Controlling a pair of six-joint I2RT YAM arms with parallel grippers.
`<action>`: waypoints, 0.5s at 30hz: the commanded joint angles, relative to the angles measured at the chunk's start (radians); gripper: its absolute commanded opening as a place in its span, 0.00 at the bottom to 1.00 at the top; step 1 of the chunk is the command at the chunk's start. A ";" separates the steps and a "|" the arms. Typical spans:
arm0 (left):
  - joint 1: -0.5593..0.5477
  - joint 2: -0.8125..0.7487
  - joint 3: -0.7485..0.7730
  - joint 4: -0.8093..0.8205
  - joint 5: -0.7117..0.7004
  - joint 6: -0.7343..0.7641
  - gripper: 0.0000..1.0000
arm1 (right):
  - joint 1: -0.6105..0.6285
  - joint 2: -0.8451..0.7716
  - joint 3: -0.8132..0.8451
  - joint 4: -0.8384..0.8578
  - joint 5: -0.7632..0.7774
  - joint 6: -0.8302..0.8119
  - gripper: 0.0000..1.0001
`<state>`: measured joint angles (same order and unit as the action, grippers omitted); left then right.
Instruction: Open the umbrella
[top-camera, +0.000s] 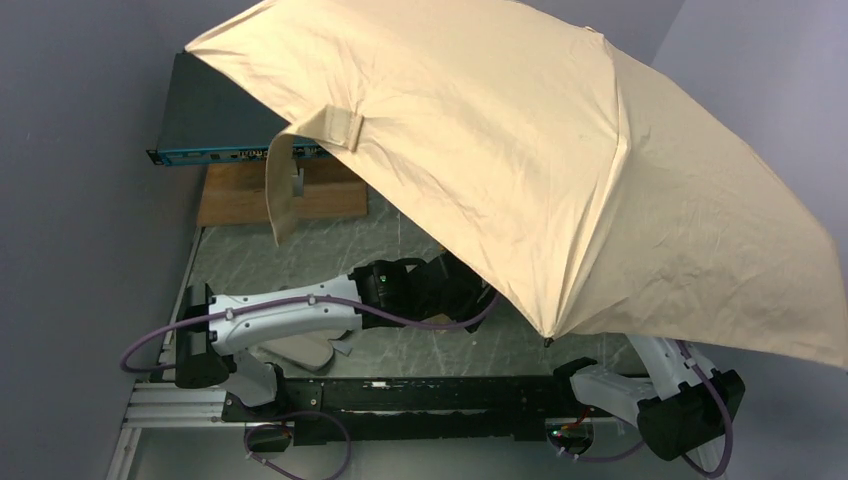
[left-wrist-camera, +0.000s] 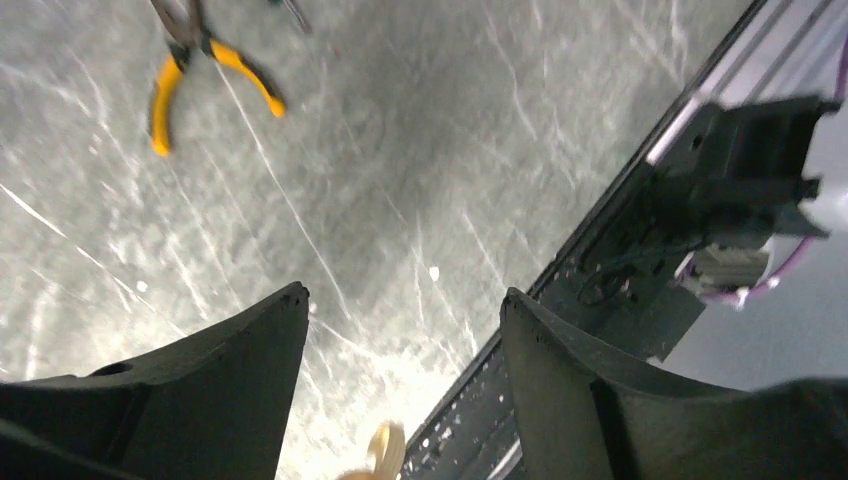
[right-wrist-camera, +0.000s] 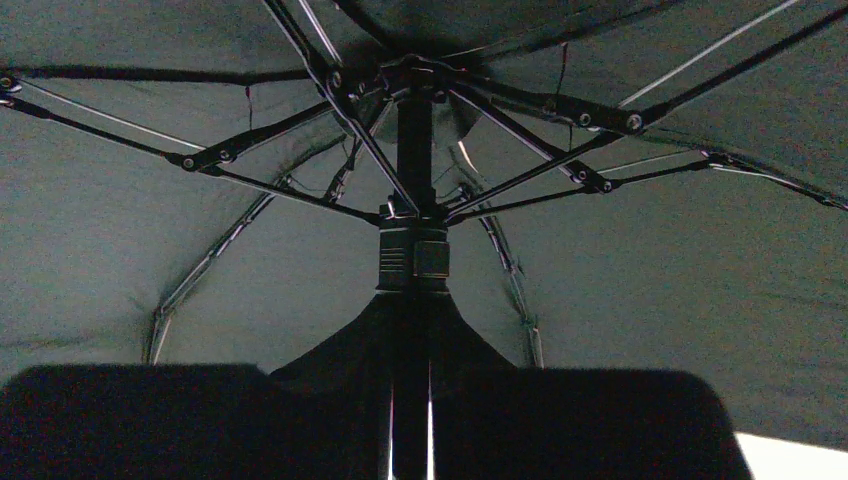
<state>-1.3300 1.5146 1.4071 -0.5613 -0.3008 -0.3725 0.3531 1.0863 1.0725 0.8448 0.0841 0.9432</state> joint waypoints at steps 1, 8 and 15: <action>0.046 -0.024 0.145 -0.006 -0.024 0.108 0.73 | 0.035 -0.047 -0.014 0.095 0.043 -0.034 0.00; 0.088 -0.128 0.112 0.201 0.059 0.227 0.73 | 0.045 -0.092 -0.033 0.029 0.014 -0.089 0.00; 0.154 -0.202 0.095 0.358 0.226 0.240 0.76 | 0.046 -0.113 -0.038 -0.025 -0.016 -0.086 0.00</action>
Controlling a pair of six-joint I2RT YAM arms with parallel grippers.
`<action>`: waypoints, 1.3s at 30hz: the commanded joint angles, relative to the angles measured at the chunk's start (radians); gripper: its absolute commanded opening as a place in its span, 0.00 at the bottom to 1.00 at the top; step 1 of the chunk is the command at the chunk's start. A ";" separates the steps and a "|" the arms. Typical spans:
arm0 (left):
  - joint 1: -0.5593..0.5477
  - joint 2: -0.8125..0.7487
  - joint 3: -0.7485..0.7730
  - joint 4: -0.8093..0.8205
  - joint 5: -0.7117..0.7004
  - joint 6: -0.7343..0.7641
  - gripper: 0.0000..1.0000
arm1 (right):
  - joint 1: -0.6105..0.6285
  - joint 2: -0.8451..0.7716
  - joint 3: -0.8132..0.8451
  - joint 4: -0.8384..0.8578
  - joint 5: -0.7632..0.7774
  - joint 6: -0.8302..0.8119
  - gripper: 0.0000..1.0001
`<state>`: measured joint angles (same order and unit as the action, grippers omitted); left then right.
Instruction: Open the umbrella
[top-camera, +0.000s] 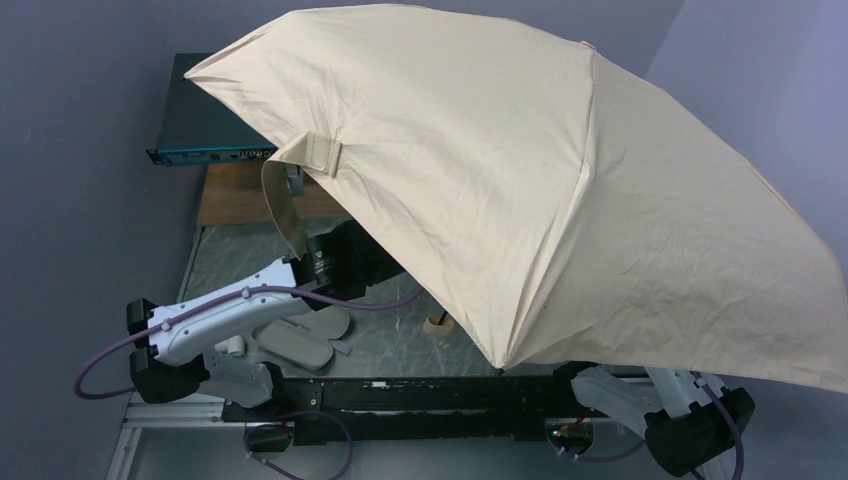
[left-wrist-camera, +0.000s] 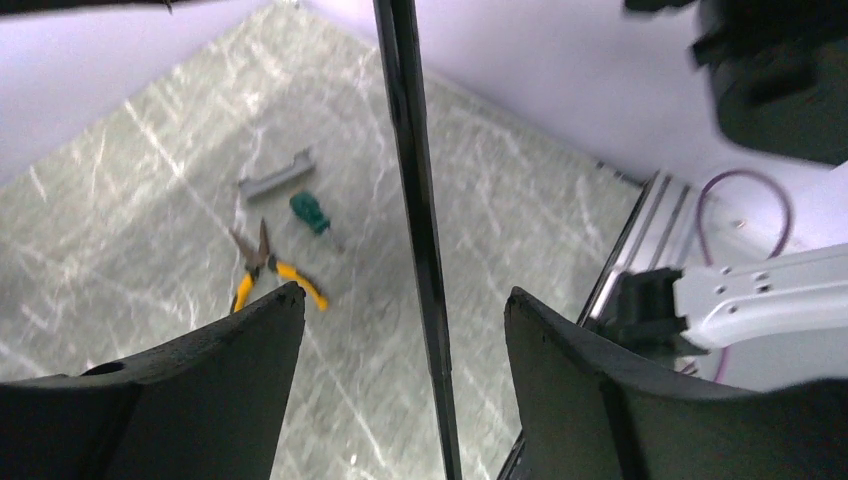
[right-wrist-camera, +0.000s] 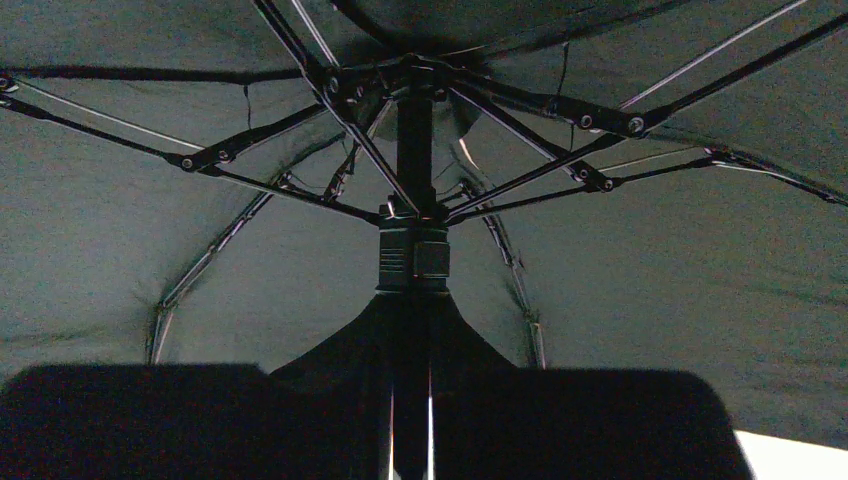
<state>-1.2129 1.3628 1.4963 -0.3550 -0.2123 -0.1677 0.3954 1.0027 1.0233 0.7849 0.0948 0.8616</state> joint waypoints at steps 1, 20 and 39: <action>0.047 -0.052 0.010 0.163 0.182 0.031 0.74 | 0.003 -0.028 0.011 0.031 -0.037 0.000 0.00; 0.294 0.019 -0.103 0.694 1.018 -0.349 0.56 | 0.002 0.007 -0.004 0.196 -0.266 0.145 0.00; 0.301 0.130 -0.187 1.101 1.119 -0.685 0.00 | 0.002 -0.039 -0.070 0.281 -0.284 0.212 0.00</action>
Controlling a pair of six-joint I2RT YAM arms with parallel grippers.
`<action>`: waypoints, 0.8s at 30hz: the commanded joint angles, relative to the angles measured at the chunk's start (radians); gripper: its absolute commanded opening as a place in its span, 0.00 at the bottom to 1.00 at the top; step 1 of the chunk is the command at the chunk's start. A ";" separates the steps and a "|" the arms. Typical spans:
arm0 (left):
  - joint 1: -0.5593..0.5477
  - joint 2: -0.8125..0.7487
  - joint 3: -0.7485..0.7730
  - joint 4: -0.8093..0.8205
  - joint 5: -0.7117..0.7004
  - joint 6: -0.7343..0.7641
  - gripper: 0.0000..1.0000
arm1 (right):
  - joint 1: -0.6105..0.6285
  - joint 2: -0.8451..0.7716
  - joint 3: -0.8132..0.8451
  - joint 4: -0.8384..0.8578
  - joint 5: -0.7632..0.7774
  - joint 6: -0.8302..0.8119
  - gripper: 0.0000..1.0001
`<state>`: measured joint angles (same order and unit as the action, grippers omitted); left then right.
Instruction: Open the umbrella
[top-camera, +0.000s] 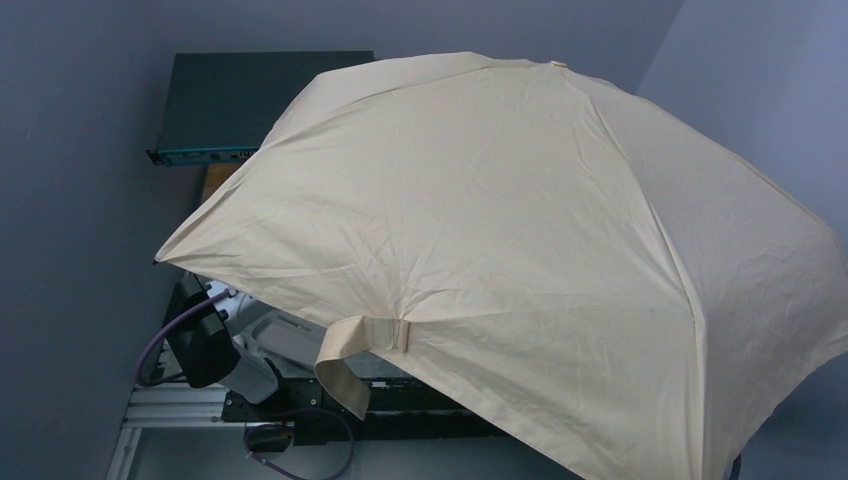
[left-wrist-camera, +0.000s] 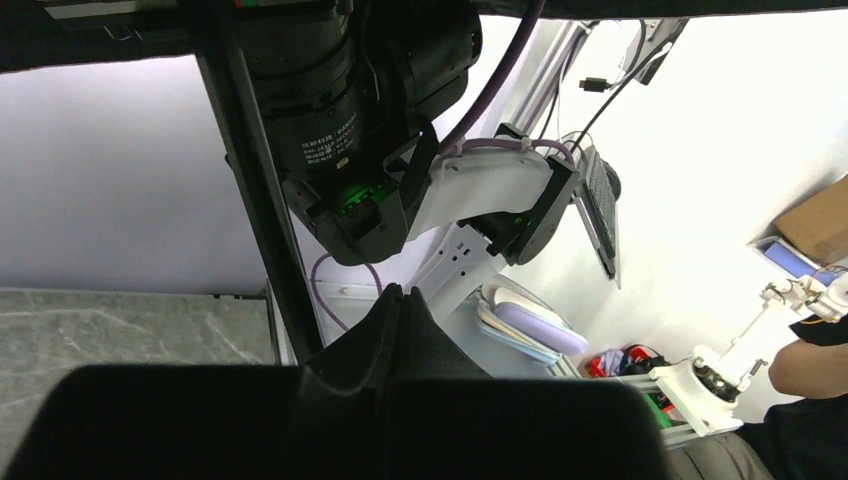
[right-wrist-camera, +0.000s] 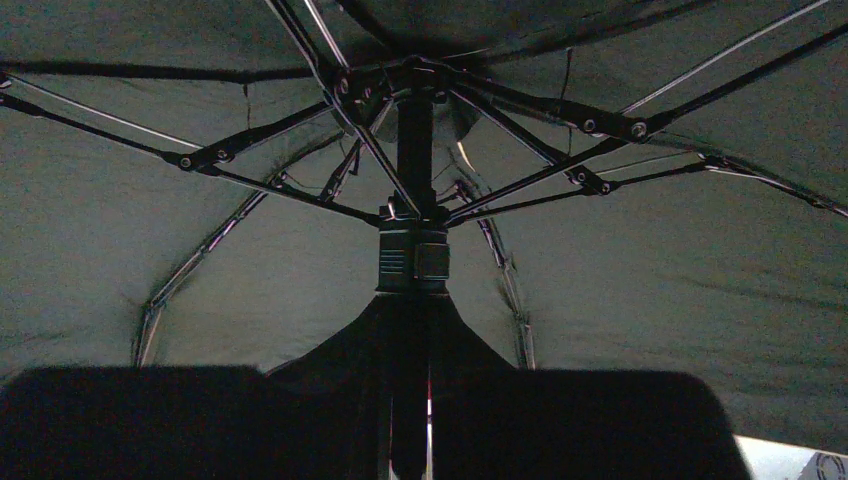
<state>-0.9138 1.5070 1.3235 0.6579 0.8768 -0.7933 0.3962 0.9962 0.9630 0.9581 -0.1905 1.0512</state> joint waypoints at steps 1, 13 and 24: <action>0.002 -0.019 -0.020 0.080 0.028 -0.060 0.00 | 0.002 -0.031 -0.016 0.115 0.003 0.027 0.00; 0.023 -0.141 -0.001 -0.368 -0.112 0.186 0.65 | 0.001 -0.045 -0.012 0.089 -0.007 0.030 0.00; 0.044 -0.098 -0.050 -0.290 -0.123 0.154 0.93 | 0.001 -0.034 0.007 0.081 0.006 0.066 0.00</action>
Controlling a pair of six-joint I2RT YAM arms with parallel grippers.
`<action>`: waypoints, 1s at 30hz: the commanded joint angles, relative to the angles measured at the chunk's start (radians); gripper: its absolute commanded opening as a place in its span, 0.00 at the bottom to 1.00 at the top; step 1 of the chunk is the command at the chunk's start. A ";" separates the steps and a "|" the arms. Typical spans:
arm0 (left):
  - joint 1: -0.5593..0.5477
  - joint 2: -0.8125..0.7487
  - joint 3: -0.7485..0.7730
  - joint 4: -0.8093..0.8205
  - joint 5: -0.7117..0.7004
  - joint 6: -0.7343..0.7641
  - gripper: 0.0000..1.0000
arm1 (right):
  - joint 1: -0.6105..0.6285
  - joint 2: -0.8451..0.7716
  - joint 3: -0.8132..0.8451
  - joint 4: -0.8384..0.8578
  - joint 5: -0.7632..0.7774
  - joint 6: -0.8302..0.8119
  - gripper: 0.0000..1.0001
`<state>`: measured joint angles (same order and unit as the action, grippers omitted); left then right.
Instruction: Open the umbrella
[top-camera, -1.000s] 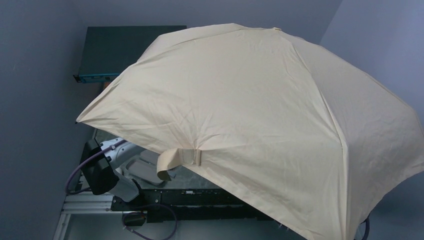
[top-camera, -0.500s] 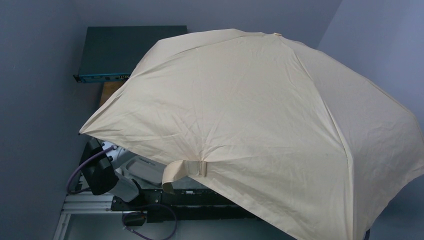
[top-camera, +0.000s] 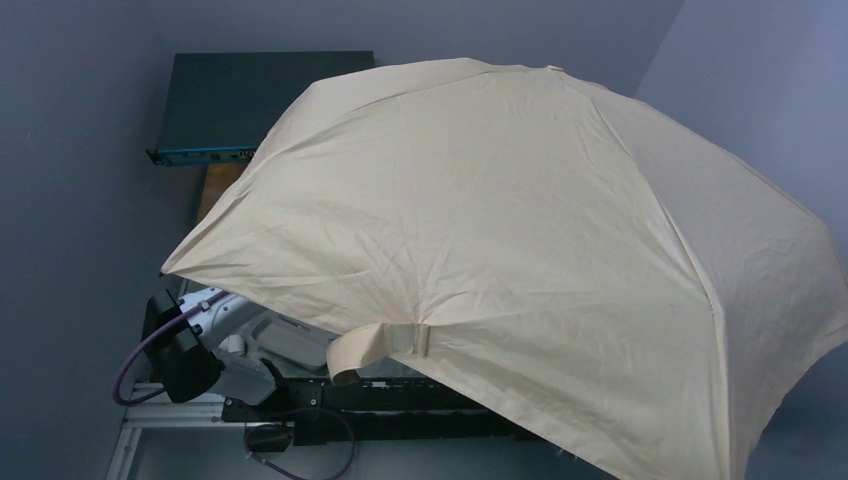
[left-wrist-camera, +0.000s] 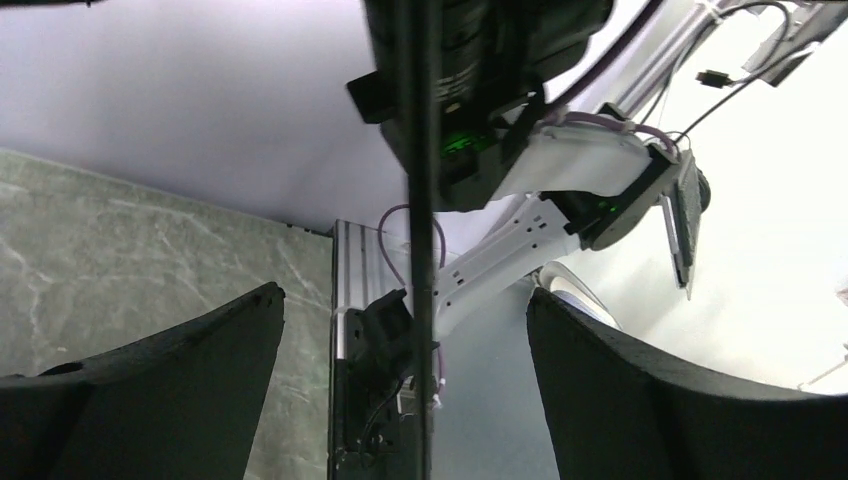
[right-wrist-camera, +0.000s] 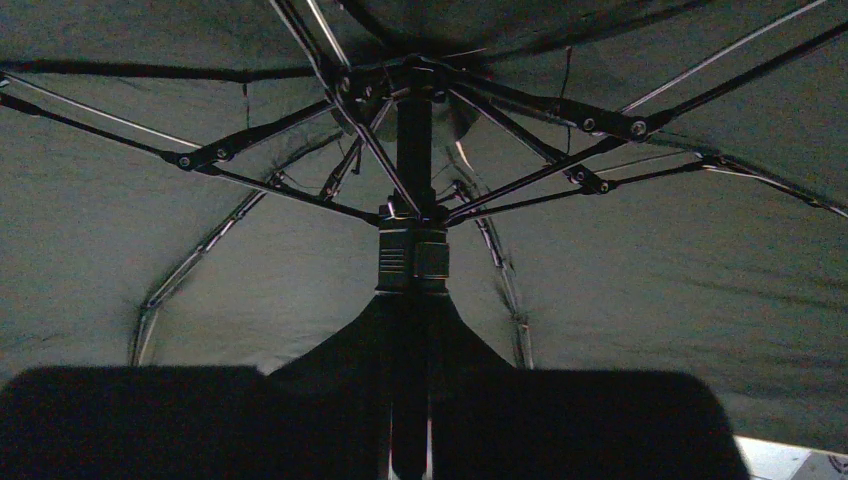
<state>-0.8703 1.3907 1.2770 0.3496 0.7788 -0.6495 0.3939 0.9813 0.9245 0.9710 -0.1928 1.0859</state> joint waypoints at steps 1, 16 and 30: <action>0.000 0.020 0.004 0.006 -0.032 0.019 0.93 | 0.003 -0.022 0.046 0.064 0.009 0.028 0.00; -0.051 0.163 -0.025 0.348 0.172 -0.202 0.58 | 0.003 -0.007 0.041 0.084 0.018 0.040 0.00; -0.118 0.082 -0.040 0.095 0.003 -0.101 0.00 | 0.003 -0.070 0.000 0.031 0.065 -0.040 0.00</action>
<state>-0.9810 1.5288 1.1961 0.5770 0.8837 -0.8062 0.3935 0.9630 0.9203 0.9356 -0.1532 1.0775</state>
